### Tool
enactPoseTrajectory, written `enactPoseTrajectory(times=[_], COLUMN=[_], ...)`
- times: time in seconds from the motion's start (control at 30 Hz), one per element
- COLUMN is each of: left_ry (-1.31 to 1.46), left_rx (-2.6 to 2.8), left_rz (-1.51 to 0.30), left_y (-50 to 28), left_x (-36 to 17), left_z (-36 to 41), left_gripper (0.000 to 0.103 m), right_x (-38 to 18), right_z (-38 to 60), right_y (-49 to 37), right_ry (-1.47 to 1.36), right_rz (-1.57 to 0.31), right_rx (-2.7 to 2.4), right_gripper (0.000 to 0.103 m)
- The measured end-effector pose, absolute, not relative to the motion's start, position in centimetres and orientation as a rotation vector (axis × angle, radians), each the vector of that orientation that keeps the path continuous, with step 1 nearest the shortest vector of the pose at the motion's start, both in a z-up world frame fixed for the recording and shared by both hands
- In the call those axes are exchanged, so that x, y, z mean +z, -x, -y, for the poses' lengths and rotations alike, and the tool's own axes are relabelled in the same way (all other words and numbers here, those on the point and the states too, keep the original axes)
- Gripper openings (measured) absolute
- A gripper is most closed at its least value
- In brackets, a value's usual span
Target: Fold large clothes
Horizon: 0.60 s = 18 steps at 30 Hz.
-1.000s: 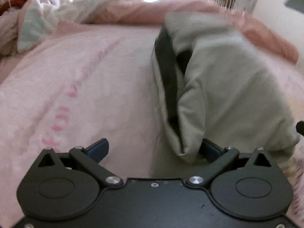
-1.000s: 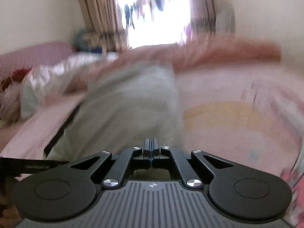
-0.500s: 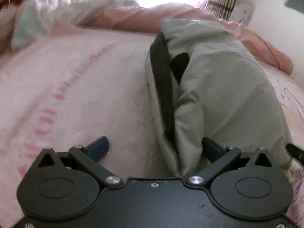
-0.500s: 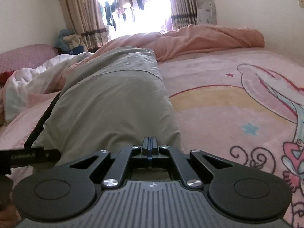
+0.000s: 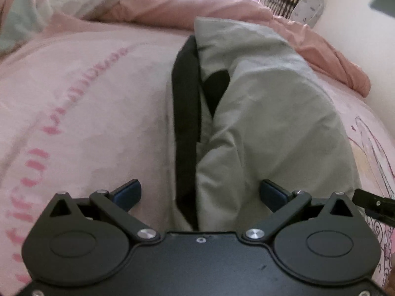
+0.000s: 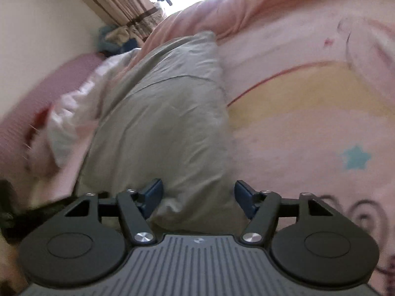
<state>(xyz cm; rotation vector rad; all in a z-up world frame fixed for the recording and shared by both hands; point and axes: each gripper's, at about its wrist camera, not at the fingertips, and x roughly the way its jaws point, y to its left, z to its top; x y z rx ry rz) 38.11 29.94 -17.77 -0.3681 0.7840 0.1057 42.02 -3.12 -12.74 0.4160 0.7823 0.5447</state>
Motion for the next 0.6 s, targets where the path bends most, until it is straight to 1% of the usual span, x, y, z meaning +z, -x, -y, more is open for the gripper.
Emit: enactPoseTrajectory(times=[0.03,0.07,0.1,0.13,0.17,0.2,0.23,0.27,0.37,0.5,0.53,0.6], left_ry=[0.359,0.345,0.324,0.315,0.321,0.341,0.35,0.357,0.407,0.368,0.37,0.387], left_rx=[0.113,0.111,0.099,0.078,0.034,0.024,0.027,0.032,0.003,-0.064,-0.086,-0.12], left_rz=[-0.773,-0.771,-0.769,-0.759,-0.752,-0.749,-0.747,-0.747,-0.736,-0.725,-0.725,-0.747], left_y=[-38.3,-38.4,-38.6,-38.5,-38.4,-38.2,-38.1,-37.9,-36.7,-32.0,-30.4,-26.9], left_x=[-17.8,-17.9,-17.9,-17.8,-17.6,-17.4,-17.1,-16.7,-15.8,-14.4,-14.5,-15.3], left_z=[-29.6,-29.4,-29.1,-29.0,-28.8,-28.8,-28.8,-28.9,-28.9,-25.9,-25.1,-23.2], left_gripper=[0.103,0.103,0.102,0.085,0.062,0.055,0.042,0.031,0.022,0.02,0.02,0.022], right_x=[-13.1,-13.3,-13.3,-13.1,-12.7,-12.3,-12.0,-11.7,-10.9,-9.5,-9.8,-11.4], right_z=[2.9,2.8,2.6,2.1,1.8,1.7,1.9,2.3,4.1,7.4,8.6,10.9], right_y=[-42.7,-43.1,-43.4,-43.5,-43.3,-42.8,-42.5,-42.3,-41.6,-38.0,-37.1,-34.7], right_ry=[-0.427,-0.445,-0.443,-0.408,-0.37,-0.356,-0.36,-0.368,-0.417,-0.413,-0.424,-0.39], right_rz=[-0.794,-0.78,-0.775,-0.777,-0.77,-0.761,-0.749,-0.743,-0.756,-0.76,-0.779,-0.832], right_rx=[0.549,0.558,0.556,0.54,0.515,0.502,0.507,0.521,0.537,0.555,0.56,0.571], right_gripper=[0.095,0.095,0.089,0.074,0.056,0.049,0.041,0.037,0.032,0.031,0.031,0.035])
